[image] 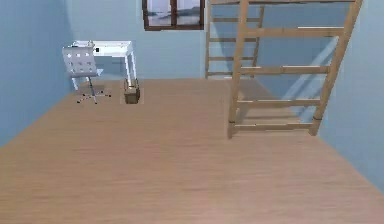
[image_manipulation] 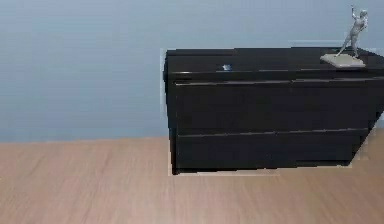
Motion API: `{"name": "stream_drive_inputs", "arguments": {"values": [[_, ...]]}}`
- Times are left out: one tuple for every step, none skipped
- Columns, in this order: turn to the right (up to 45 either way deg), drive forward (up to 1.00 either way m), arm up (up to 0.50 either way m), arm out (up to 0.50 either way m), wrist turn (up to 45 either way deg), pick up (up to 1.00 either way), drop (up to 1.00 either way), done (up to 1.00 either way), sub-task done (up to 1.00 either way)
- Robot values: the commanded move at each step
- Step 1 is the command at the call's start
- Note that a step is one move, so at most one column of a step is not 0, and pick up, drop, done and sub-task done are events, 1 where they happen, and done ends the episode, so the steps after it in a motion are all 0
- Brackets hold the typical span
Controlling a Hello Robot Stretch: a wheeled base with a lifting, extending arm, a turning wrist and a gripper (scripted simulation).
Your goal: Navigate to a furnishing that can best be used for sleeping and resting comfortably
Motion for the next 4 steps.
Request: {"name": "stream_drive_inputs", "arguments": {"values": [[0.0,1.00,0.00,0.00,0.0,0.00,0.00,0.00,0.00],[0.0,0.40,0.00,0.00,0.0,0.00,0.00,0.00,0.00],[24.0,0.00,0.00,0.00,0.0,0.00,0.00,0.00,0.00],[0.0,0.00,0.00,0.00,0.0,0.00,0.00,1.00,0.00]]}}
